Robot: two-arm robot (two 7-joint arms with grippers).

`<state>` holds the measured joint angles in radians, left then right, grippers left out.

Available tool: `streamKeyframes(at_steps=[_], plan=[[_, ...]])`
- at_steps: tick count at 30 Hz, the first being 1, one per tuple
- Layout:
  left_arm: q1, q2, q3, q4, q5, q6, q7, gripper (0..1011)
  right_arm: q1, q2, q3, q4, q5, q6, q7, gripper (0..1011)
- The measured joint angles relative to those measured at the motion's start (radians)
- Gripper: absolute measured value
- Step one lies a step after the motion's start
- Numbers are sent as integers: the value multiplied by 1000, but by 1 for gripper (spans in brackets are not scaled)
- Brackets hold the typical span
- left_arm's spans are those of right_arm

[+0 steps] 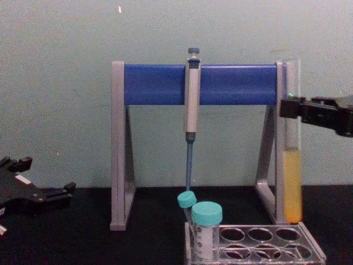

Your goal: Pick up the test tube from the test tube rack, shake it, then place it back into the test tube rack.

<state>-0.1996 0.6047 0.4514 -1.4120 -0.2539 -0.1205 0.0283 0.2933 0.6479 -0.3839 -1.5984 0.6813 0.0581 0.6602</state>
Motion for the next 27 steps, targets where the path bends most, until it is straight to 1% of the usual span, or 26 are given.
streamKeyframes(at_steps=[1, 3, 4, 5, 7, 8, 11, 14, 16, 18, 19, 20, 21, 23, 24, 27], plan=[[0, 0, 0, 0, 0, 0, 0, 1001, -4, 8, 2, -6, -2, 3, -9, 228], [0, 0, 0, 0, 0, 0, 0, 1001, -18, 30, 12, -23, -13, 6, -48, 228], [0, 0, 0, 0, 0, 0, 0, 1001, -18, 30, 12, -23, -13, 6, -48, 228], [0, 0, 0, 0, 0, 0, 0, 1001, -23, 34, 18, -26, -21, 6, -69, 228], [0, 0, 0, 0, 0, 0, 0, 1001, -27, 36, 23, -29, -31, 4, -90, 228], [0, 0, 0, 0, 0, 0, 0, 1001, -30, 33, 28, -30, -43, 0, -113, 229], [0, 0, 0, 0, 0, 0, 0, 1001, -31, 25, 30, -30, -73, -9, -150, 228], [0, 0, 0, 0, 0, 0, 0, 1001, -27, -1, 34, -17, -116, -29, -191, 228], [0, 0, 0, 0, 0, 0, 0, 1001, -23, -14, 34, -7, -131, -39, -204, 228], [0, 0, 0, 0, 0, 0, 0, 1001, -12, -36, 33, 12, -149, -52, -217, 228], [0, 0, 0, 0, 0, 0, 0, 1001, -12, -36, 33, 12, -149, -52, -217, 228], [0, 0, 0, 0, 0, 0, 0, 1001, -3, -52, 31, 26, -158, -61, -220, 228], [0, 0, 0, 0, 0, 0, 0, 1001, 7, -67, 26, 42, -164, -69, -218, 229], [0, 0, 0, 0, 0, 0, 0, 1001, 18, -83, 21, 57, -166, -77, -208, 228], [0, 0, 0, 0, 0, 0, 0, 1001, 27, -97, 16, 70, -165, -84, -191, 228], [0, 0, 0, 0, 0, 0, 0, 1001, 40, -115, 9, 88, -157, -90, -161, 228]])
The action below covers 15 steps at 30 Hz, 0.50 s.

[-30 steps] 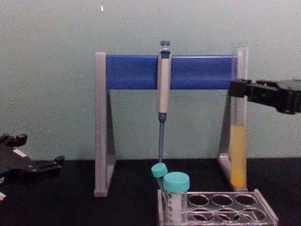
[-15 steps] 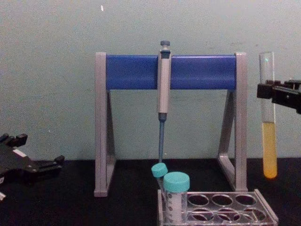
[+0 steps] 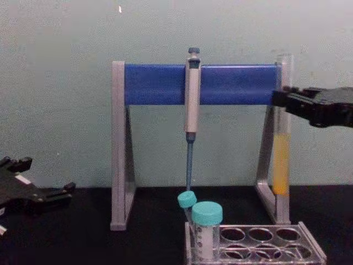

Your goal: Pick up the test tube from the test tube rack, shake it, then place it back into the test tube rack.

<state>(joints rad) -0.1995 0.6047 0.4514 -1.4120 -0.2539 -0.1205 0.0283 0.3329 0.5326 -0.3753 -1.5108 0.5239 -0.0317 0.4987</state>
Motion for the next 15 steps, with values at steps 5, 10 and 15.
streamKeyframes(at_steps=[5, 10, 15], plan=[[0, 0, 0, 0, 0, 0, 0, 1001, 18, -28, -12, 28, 59, -6, 93, 228], [0, 0, 0, 0, 0, 0, 0, 1001, 19, -14, -21, 20, 111, 10, 149, 228], [0, 0, 0, 0, 0, 0, 0, 1001, 5, 22, -25, -10, 127, 32, 155, 228]])
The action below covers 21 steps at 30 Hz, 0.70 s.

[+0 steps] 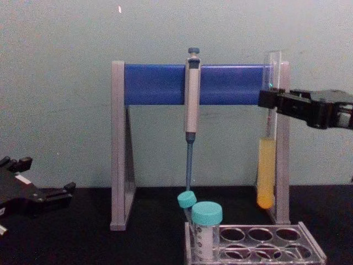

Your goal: Pick up the test tube from the test tube rack, shake it, then place it back into the test tube rack.

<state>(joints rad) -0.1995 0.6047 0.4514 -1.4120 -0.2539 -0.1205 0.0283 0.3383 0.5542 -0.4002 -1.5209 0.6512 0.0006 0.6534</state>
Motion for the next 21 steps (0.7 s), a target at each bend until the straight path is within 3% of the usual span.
streamKeyframes(at_steps=[4, 8, 21], plan=[[0, 0, 0, 0, 0, 0, 0, 1001, -15, 35, -3, -29, -13, 15, -28, 228], [0, 0, 0, 0, 0, 0, 0, 1001, -22, 44, 0, -33, -28, 6, -52, 228], [0, 0, 0, 0, 0, 0, 0, 1001, -7, 12, -9, 9, -34, -39, -32, 228]])
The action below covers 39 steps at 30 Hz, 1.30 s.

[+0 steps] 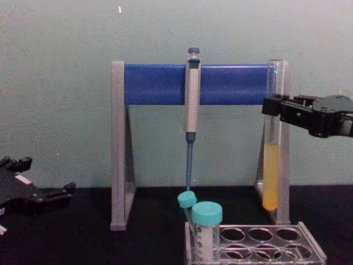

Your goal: Pick up the test tube from the test tube rack, shake it, then place it back into the test tube rack.

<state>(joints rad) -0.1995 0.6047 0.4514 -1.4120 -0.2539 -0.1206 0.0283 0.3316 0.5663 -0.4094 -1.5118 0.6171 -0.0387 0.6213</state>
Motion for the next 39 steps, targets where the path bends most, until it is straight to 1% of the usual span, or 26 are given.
streamKeyframes(at_steps=[10, 23, 31, 39], plan=[[0, 0, 0, 0, 0, 0, 0, 1001, 10, -12, -16, 36, 3, -21, 37, 228], [0, 0, 0, 0, 0, 0, 0, 1001, 20, -25, -35, 97, 21, -47, 86, 228], [0, 0, 0, 0, 0, 0, 0, 1001, 25, -35, -40, 122, 20, -56, 86, 228], [0, 0, 0, 0, 0, 0, 0, 1001, 34, -42, -51, 142, 0, -54, 80, 228]])
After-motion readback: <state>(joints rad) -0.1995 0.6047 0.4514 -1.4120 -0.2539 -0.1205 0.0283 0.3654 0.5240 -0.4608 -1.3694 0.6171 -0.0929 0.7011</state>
